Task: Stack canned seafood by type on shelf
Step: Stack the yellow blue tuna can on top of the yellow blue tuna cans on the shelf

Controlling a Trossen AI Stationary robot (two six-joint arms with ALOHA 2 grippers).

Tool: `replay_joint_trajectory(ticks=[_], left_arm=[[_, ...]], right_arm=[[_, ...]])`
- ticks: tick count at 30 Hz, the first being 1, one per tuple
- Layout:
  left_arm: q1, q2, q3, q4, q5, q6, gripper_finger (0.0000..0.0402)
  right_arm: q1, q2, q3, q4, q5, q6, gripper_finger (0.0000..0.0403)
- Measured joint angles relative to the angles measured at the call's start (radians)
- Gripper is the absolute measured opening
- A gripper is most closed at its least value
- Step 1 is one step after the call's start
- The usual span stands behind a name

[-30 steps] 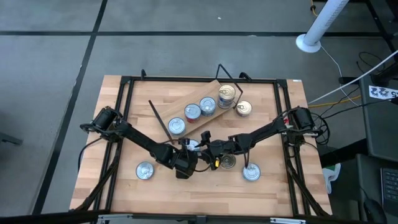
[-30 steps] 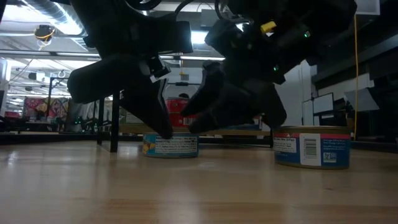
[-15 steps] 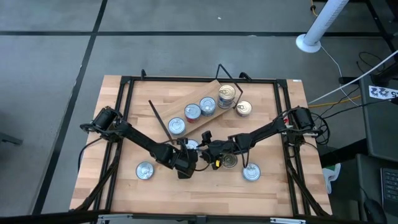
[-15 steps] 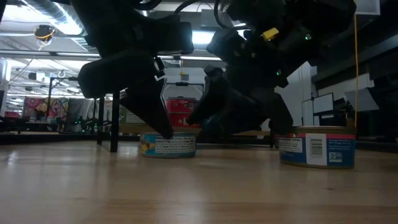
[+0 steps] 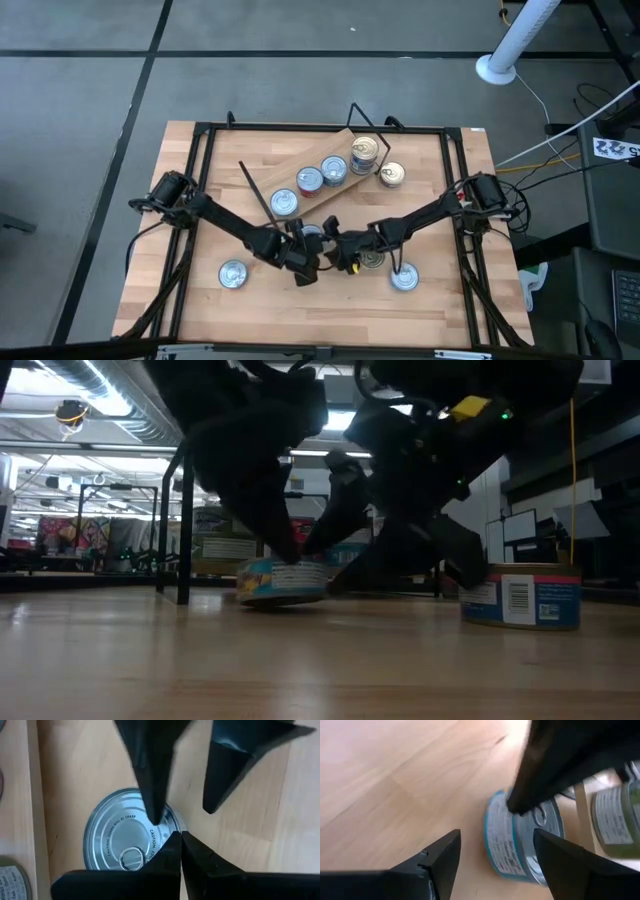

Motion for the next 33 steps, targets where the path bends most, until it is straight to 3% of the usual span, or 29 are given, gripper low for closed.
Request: replay_joint_trajectory(ticks=[7, 24, 33], left_arm=[[0.003, -0.004, 0.0, 0.045, 0.001, -0.049, 0.0], [0.004, -0.006, 0.001, 0.099, 0.001, -0.083, 0.0], [0.005, -0.006, 0.002, 0.206, 0.0, -0.084, 0.0]], right_arm=[[0.023, 0.0, 0.0, 0.003, 0.119, -0.014, 0.025], [0.043, -0.001, -0.001, -0.058, 0.133, -0.011, 0.025], [0.041, -0.001, -0.001, -0.057, 0.209, -0.009, 0.025]])
